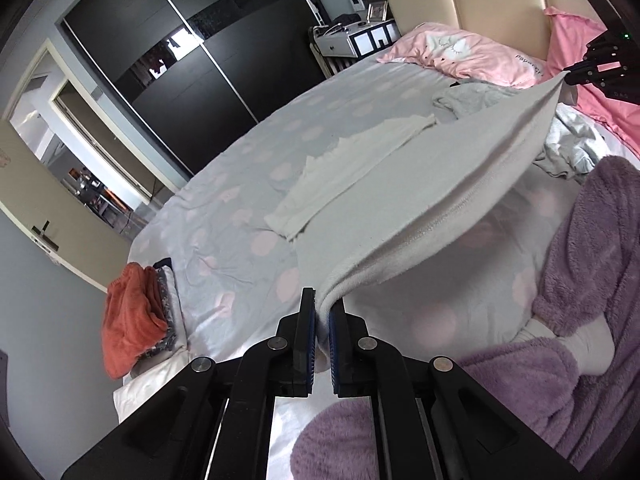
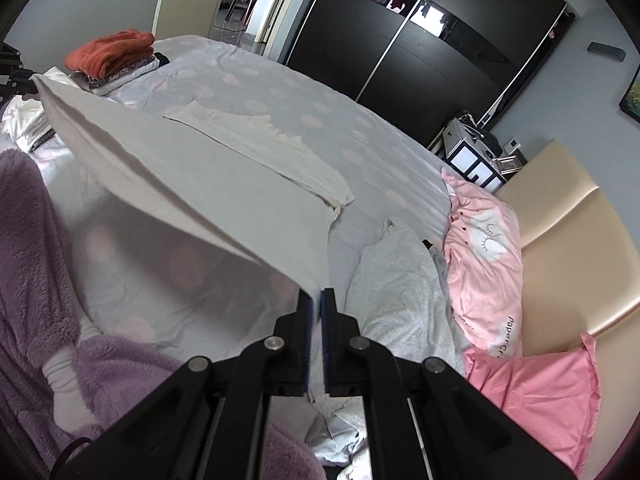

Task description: Fold clothes

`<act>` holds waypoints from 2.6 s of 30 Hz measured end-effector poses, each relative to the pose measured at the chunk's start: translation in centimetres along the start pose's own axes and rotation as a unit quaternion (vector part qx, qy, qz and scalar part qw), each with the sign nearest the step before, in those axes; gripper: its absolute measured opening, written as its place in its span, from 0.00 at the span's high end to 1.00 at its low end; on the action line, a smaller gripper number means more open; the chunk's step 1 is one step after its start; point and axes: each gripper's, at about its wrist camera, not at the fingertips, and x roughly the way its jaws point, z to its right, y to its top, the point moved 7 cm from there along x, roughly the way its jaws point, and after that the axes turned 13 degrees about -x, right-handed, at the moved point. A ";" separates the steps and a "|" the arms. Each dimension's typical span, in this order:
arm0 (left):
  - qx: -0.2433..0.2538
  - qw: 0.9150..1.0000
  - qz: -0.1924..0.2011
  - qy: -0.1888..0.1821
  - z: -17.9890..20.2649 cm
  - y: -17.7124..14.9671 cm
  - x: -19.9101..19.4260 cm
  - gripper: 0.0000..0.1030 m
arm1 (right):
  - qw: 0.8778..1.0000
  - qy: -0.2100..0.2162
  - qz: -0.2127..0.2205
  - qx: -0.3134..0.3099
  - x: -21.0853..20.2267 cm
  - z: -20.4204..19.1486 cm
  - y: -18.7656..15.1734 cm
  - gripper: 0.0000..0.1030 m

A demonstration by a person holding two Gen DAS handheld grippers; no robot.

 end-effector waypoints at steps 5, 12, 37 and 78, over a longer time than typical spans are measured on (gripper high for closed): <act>0.016 1.000 -0.016 -0.009 0.7 -2.2 -3.0 0.94 | 1.000 0.010 -0.005 -0.009 -4.0 -1.8 -1.7 0.97; 0.017 0.999 -0.035 0.001 0.1 -1.7 -2.0 0.94 | 0.999 -0.007 -0.013 -0.036 -4.6 -2.8 -1.1 0.97; -0.009 0.984 -0.175 0.014 -7.2 10.5 33.7 0.94 | 0.992 0.024 -0.121 -0.032 30.3 8.7 12.7 0.96; -0.470 0.870 -0.142 -0.050 -12.4 2.9 34.3 0.53 | 0.893 0.221 -0.098 0.379 38.2 9.8 1.9 0.59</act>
